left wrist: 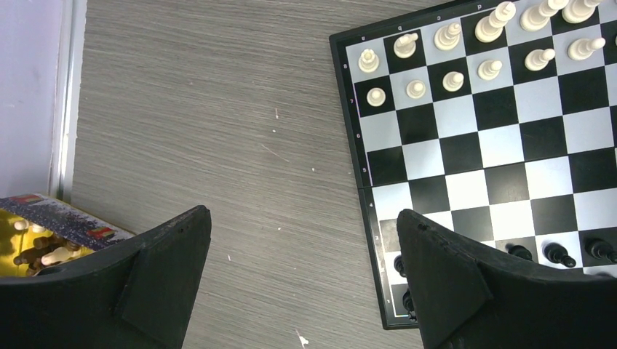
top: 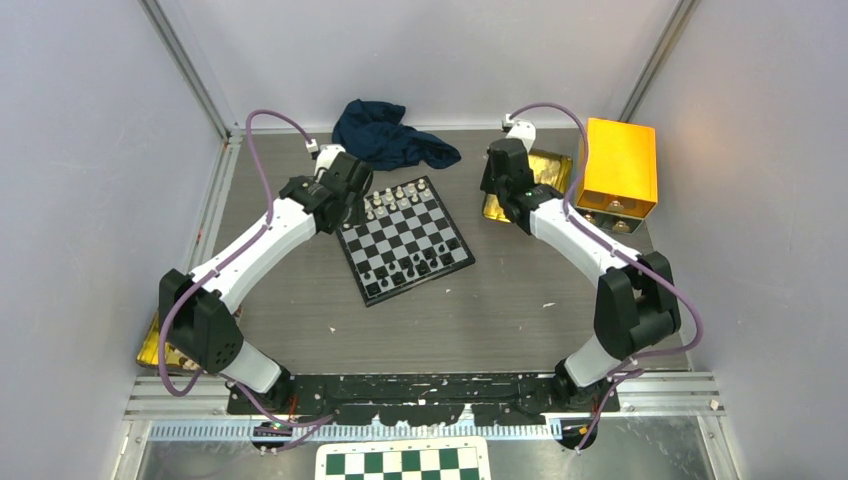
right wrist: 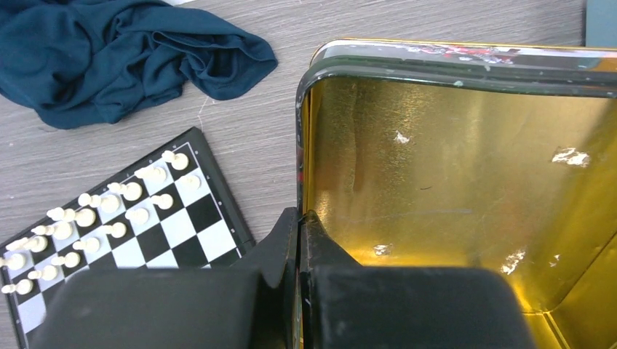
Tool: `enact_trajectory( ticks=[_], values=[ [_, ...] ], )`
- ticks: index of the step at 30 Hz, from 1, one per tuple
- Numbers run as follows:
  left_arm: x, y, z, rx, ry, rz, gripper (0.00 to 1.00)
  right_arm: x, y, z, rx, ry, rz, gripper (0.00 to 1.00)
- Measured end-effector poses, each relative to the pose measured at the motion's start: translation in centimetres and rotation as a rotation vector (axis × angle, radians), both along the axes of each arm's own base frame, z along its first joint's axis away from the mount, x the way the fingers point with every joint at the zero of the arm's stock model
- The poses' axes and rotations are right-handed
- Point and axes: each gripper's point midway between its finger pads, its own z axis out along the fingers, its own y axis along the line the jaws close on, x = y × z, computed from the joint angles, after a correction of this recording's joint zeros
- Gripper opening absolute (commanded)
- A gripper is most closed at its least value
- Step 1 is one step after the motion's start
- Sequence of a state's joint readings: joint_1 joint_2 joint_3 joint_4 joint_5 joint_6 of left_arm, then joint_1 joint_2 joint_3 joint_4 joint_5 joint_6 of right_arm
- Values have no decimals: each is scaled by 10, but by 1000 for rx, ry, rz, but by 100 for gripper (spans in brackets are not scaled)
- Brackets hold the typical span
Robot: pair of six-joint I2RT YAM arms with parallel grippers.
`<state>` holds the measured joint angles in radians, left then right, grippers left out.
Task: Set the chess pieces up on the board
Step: Adjust the storage box at the center of the board.
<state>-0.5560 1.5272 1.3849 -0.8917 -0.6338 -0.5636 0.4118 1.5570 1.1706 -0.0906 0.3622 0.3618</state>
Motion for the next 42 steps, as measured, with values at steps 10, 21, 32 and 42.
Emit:
enact_trajectory(
  ticks=[10,21,32,42],
  values=[
    [0,-1,0,-4,0,-1,100,20,4,-29,-32,143,-23,1],
    [1,-1,0,-5,-3,-2,100,20,1,-84,-27,361,-21,1],
    [2,-1,-2,6,5,-9,100,7,4,-109,-66,486,40,1],
    [3,-2,-6,7,16,-15,100,-25,3,-118,-165,627,233,1]
  ],
)
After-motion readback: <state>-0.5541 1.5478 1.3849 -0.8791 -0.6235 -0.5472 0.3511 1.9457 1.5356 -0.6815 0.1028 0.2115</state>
